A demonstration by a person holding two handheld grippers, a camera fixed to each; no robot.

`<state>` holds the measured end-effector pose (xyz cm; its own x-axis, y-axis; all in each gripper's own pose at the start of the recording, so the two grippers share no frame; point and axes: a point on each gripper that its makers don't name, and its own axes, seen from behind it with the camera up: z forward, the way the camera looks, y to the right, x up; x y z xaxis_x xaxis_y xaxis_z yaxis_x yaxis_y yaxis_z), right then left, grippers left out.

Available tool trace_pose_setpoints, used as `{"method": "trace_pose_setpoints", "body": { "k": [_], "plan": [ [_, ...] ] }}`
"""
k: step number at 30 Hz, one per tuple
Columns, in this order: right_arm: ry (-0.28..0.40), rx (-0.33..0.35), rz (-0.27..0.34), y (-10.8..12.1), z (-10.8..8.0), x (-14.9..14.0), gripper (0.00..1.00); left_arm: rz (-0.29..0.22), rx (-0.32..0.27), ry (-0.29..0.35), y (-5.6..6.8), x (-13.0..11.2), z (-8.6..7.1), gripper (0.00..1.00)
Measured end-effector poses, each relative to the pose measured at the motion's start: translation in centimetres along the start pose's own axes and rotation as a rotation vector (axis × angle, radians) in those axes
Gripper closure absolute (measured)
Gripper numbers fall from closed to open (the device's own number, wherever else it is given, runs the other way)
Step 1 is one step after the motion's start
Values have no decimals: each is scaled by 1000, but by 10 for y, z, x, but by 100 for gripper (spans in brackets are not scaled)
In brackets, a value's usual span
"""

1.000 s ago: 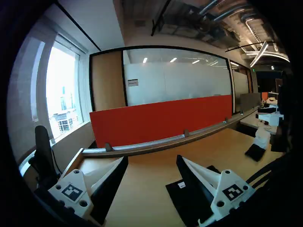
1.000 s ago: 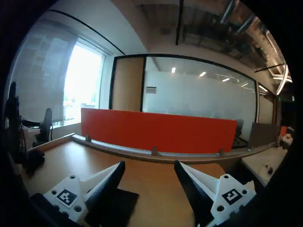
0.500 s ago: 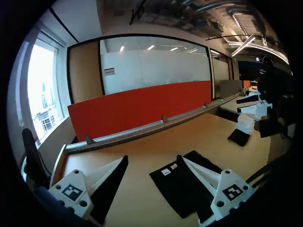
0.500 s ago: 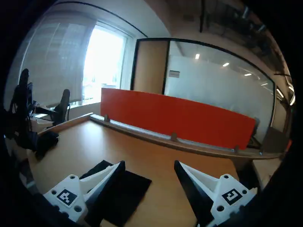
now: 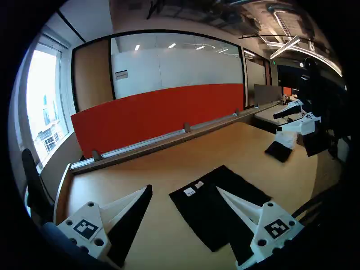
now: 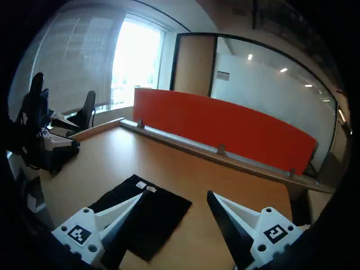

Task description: Fold towel

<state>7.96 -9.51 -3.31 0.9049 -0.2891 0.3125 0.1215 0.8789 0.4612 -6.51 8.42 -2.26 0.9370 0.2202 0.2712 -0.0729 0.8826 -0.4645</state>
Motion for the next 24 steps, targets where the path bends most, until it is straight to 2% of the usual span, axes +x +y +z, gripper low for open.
{"method": "trace_pose_setpoints", "body": {
  "k": [17,24],
  "plan": [
    [-76,60,-29,-20,18,-55,0,8,-37,-75,24,-56,21,6],
    [-114,81,-40,-30,25,-82,0,33,-52,-110,35,-80,27,6]
  ]
}}
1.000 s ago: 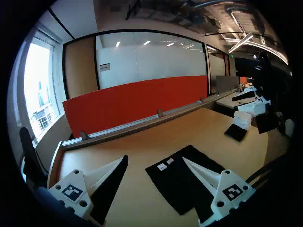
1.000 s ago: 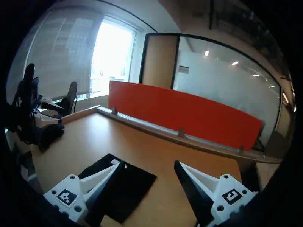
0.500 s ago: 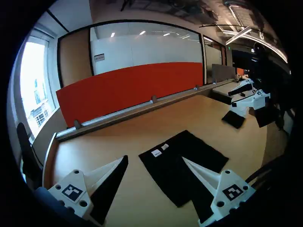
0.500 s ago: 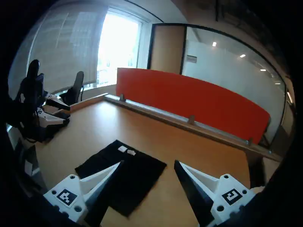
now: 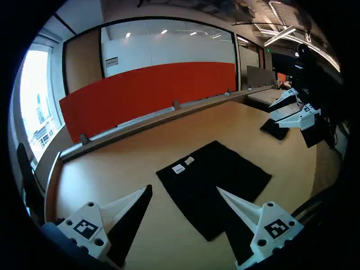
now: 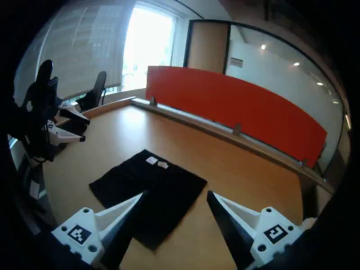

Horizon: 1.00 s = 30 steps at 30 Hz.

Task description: Fold towel

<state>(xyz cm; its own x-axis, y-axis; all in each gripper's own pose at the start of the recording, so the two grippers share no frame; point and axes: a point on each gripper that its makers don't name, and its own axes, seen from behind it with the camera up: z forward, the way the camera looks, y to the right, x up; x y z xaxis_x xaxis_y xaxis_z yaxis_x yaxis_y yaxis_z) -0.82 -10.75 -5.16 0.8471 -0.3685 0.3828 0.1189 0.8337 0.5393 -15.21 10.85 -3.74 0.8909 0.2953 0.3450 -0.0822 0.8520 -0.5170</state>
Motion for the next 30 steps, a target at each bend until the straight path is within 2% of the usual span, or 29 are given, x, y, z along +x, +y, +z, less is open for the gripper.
{"method": "trace_pose_setpoints", "body": {
  "k": [11,17,30],
  "plan": [
    [-53,21,5,-13,19,-40,0,-18,-19,-74,13,-43,17,6],
    [-92,37,-7,-20,28,-64,0,-12,-41,-114,22,-66,24,6],
    [-177,66,-2,-31,39,-116,0,-15,-85,-195,36,-106,37,6]
  ]
}}
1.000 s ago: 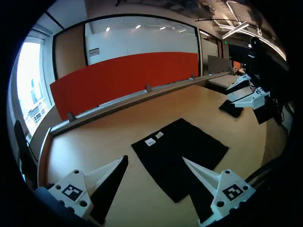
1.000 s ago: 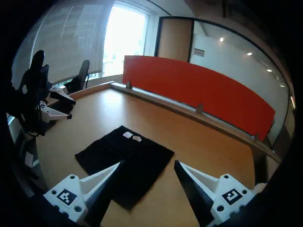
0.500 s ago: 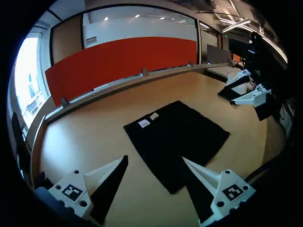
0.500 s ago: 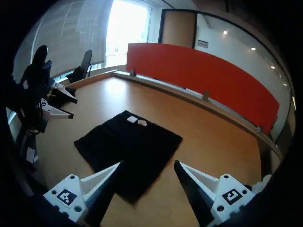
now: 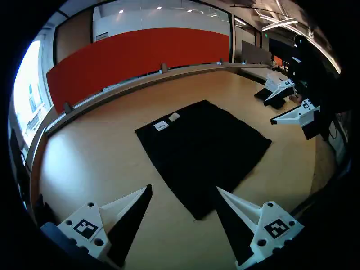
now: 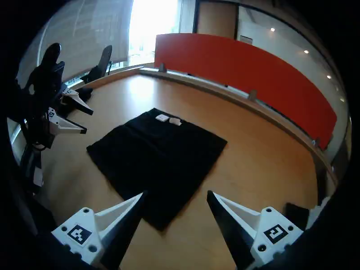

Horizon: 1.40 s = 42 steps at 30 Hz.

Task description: Fold towel

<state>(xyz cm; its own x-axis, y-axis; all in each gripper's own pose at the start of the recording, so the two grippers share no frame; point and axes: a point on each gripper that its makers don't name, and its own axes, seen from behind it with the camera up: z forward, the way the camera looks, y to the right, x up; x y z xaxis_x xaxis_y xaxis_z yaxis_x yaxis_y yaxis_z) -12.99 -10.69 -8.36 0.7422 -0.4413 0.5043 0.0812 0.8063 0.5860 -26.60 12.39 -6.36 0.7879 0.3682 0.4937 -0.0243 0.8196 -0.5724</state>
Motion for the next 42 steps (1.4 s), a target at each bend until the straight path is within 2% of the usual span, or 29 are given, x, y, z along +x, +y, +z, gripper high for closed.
{"method": "trace_pose_setpoints", "body": {
  "k": [11,25,42],
  "plan": [
    [-57,31,5,-10,13,-31,0,10,-38,-58,13,-22,16,6],
    [-116,65,-20,-20,20,-58,0,23,-74,-140,27,-48,26,6],
    [-163,115,-44,-27,21,-74,3,10,-86,-208,35,-67,31,6]
  ]
}}
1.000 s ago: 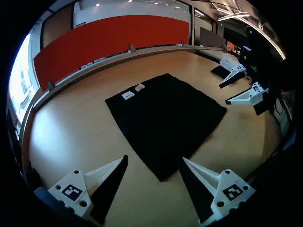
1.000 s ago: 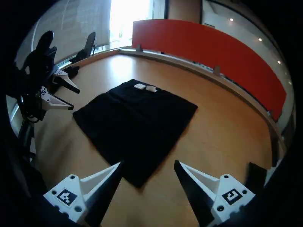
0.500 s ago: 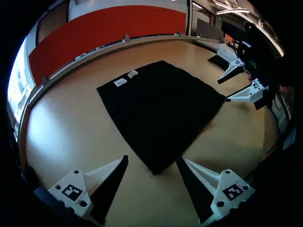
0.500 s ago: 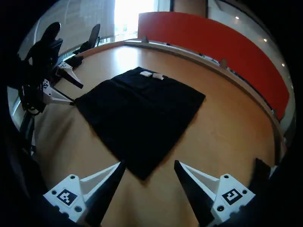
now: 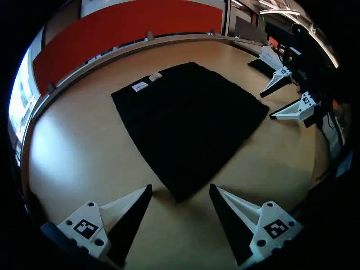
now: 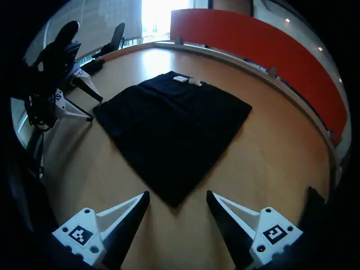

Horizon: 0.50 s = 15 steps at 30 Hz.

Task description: Fold towel

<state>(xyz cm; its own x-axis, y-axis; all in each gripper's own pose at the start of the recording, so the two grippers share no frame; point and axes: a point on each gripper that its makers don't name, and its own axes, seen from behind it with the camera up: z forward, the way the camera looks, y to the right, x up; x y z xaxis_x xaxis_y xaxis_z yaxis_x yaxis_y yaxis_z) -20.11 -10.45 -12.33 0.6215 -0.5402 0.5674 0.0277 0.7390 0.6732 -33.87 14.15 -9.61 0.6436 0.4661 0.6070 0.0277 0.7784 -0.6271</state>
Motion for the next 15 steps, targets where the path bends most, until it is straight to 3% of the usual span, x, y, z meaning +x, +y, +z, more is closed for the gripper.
{"method": "trace_pose_setpoints", "body": {
  "k": [9,15],
  "plan": [
    [-5,26,11,-3,2,-1,11,-5,5,-5,0,1,1,7],
    [-11,27,12,-2,2,-2,22,-34,17,-13,-5,1,1,19]
  ]
}}
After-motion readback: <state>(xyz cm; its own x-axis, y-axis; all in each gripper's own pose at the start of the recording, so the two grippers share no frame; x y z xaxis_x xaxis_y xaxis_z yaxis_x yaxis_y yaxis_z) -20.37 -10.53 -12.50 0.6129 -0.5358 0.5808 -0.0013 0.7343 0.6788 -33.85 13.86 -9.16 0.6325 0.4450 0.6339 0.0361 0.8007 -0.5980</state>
